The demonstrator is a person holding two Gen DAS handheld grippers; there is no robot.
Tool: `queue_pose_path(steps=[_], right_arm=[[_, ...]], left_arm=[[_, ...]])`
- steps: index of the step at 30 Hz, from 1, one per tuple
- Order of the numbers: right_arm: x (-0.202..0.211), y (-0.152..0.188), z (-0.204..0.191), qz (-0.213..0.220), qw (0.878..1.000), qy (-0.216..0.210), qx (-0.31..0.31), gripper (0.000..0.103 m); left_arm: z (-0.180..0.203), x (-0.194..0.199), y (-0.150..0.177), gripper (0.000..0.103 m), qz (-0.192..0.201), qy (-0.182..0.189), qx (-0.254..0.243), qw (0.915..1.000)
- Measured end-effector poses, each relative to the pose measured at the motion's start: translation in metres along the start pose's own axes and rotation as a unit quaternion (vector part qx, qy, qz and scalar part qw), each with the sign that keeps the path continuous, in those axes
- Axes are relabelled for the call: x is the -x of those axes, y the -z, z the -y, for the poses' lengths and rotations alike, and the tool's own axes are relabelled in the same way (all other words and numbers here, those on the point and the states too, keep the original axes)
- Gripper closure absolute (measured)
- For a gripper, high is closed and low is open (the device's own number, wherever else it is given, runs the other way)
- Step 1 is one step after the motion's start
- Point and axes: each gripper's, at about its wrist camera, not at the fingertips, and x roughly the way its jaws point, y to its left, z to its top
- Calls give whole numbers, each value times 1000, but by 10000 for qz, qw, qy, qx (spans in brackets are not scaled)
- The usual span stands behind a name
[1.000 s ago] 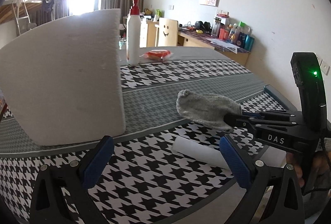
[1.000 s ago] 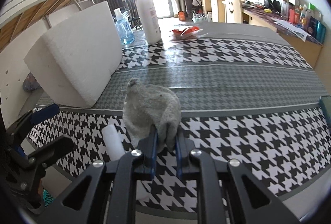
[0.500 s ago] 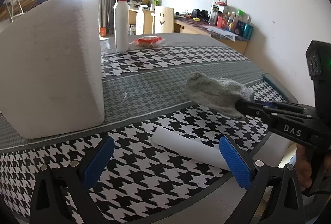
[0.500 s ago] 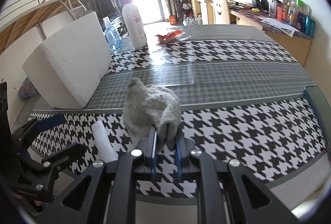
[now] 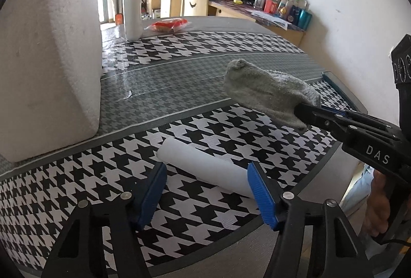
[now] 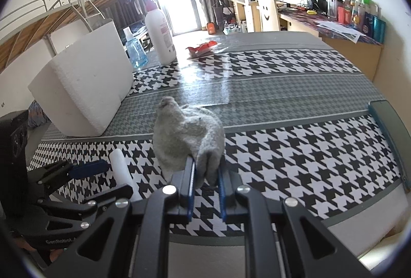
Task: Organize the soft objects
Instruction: 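Lower the left gripper onto the white paper roll and close it while the right gripper holds the grey cloth, then lift the white roll and grey cloth and carry both toward the foam box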
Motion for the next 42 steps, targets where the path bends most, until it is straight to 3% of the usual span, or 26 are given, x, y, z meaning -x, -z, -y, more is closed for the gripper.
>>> queue_pose_path(steps=[7, 11, 26, 29, 33, 42], right_arm=[[2, 2, 4, 32, 10000, -19, -30, 84], [5, 3, 5, 56, 10000, -28, -51, 84], [6, 5, 4, 116, 9998, -172, -23, 84], [7, 6, 4, 124, 9998, -172, -28, 84], [11, 7, 6, 160, 9997, -170, -38, 84], [18, 5, 3, 249, 9996, -166, -15, 84]], left_arm=[[8, -10, -12, 48, -36, -108, -21, 9999], [9, -13, -19, 64, 2, -307, -71, 9995], [2, -9, -9, 69, -144, -325, 42, 9994], [6, -10, -13, 75, -50, -291, -13, 9996], [6, -11, -17, 93, 43, -305, -65, 9995], [-4, 7, -19, 96, 258, -171, -64, 9995]])
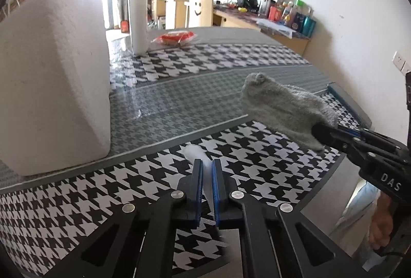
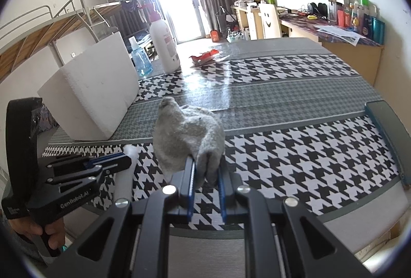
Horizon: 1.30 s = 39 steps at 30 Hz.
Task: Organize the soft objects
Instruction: 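Lift the white roll and grey cloth and carry both toward the foam box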
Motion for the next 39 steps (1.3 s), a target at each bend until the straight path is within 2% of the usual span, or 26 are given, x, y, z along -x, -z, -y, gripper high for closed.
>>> queue_pose_path(steps=[7, 20, 39], right_arm=[[3, -2, -8, 49, 10000, -34, 74, 84], [10, -11, -24, 214, 9995, -87, 218, 84], [16, -24, -46, 437, 9981, -157, 412, 84]], left_arm=[[0, 16, 1, 96, 256, -43, -168, 9995], [-8, 36, -9, 96, 659, -200, -253, 9973], [-14, 64, -16, 96, 1142, -242, -338, 9926]])
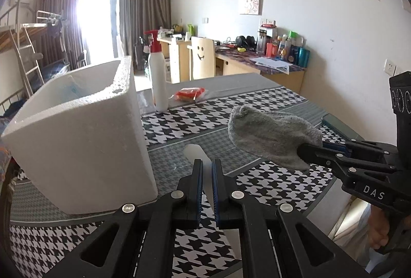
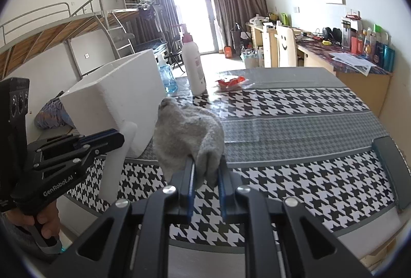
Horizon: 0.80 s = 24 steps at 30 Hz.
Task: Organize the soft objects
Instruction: 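Lift the white roll and grey cloth and carry both toward the foam box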
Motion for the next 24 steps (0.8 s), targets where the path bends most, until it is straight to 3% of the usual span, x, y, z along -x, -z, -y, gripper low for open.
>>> queue_pose_path(steps=[24], right_arm=[[13, -19, -7, 335, 9994, 45, 76, 84]], left_arm=[[-1, 23, -21, 96, 429, 23, -101, 9990]])
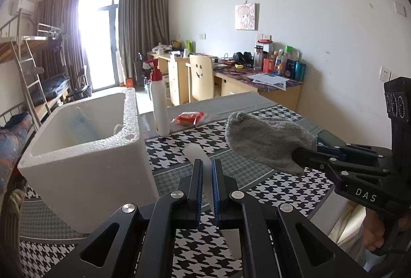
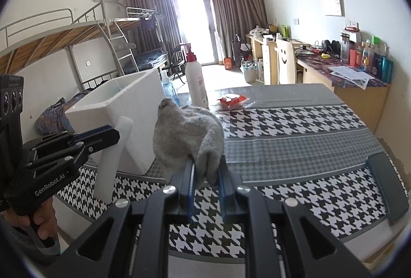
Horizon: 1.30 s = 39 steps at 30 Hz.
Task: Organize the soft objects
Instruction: 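Lift the white roll and grey cloth and carry both toward the foam box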
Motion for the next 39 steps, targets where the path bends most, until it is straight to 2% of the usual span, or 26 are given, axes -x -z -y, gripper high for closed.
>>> queue_pose_path(steps=[39], right_arm=[[10, -34, -12, 469, 9989, 12, -33, 84]], left_arm=[[-10, 9, -41, 96, 509, -198, -31, 9985]])
